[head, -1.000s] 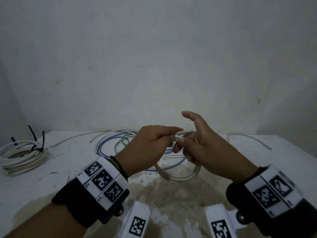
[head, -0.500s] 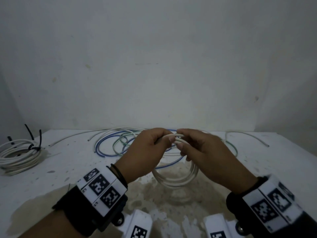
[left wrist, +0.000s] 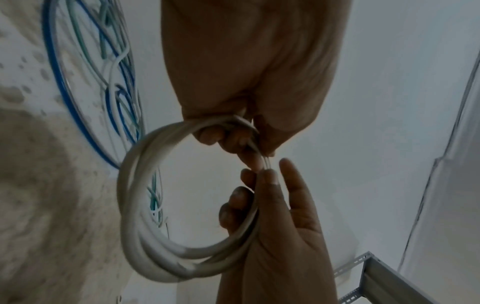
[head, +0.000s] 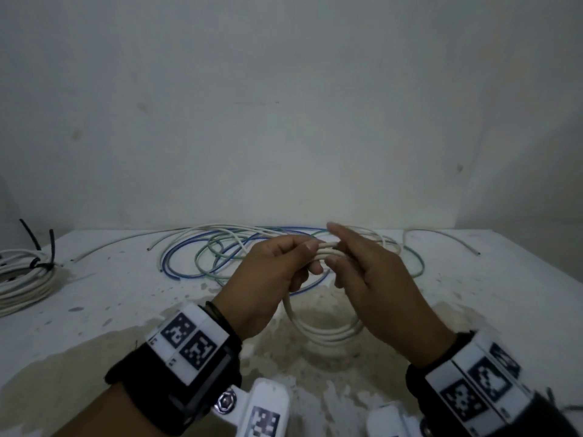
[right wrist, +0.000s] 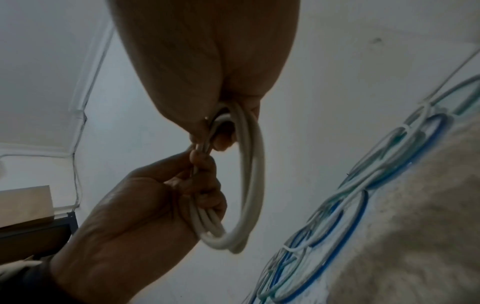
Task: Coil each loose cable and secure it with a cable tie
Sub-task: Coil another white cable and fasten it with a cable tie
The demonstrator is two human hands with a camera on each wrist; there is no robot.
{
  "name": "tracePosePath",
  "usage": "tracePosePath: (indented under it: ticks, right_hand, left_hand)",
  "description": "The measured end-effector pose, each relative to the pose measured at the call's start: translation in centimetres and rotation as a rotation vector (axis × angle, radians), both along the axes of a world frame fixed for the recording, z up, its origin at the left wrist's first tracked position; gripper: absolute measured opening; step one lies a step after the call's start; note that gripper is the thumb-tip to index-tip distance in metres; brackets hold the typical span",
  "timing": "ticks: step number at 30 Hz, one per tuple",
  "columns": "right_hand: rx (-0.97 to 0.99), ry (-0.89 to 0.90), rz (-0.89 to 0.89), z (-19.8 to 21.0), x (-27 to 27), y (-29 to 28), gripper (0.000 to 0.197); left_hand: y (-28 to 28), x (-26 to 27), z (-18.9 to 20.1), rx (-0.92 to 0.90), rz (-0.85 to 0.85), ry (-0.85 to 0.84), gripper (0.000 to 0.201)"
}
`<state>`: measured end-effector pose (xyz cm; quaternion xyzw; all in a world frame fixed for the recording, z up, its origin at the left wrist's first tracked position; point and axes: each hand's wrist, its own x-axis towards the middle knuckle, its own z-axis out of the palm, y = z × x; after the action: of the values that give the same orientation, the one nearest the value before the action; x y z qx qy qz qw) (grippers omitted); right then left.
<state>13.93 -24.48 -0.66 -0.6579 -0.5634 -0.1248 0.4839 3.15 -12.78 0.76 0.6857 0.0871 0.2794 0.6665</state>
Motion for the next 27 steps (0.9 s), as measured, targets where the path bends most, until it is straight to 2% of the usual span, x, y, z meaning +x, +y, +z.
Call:
tracePosePath:
  ticks: [4,6,10,16,23,27]
  right_hand:
    - [0.07,0.032,-0.018,-0.7,-0.2,-0.7,0.021]
    - [0.007,0.072,-0.012,-0.8,0.3,-1.2,0.018]
    - [-0.15,0.135,-0.036,-0.8,1.6,-2.3,0.012]
    - [-0.231,0.281,-0.108,-1.7,2.8,-3.7,0.01]
    - [-0.203,0.614,-0.161,-2.6,3.8,-6.6,0.006]
    - [-0.266,0.611,-0.208,-2.6,4.3,-8.5,0.007]
  left_hand:
    - [-0.7,1.0,-1.0,0.002,0.009,0.014,0.024]
    - [-1.0,1.4,-1.4,0.029,0.012,0.038,0.026]
    - [-1.7,2.5,-2.4,0.169,0.021,0.084,0.01]
    - [-3.7,3.9,-5.2,0.212,0.121,-0.013,0.014]
    - [-5.6,6.0,-6.1,0.276,0.052,-0.031,0.014]
    - [-7.0,7.2,-6.6,0.36,0.061,0.008,0.013]
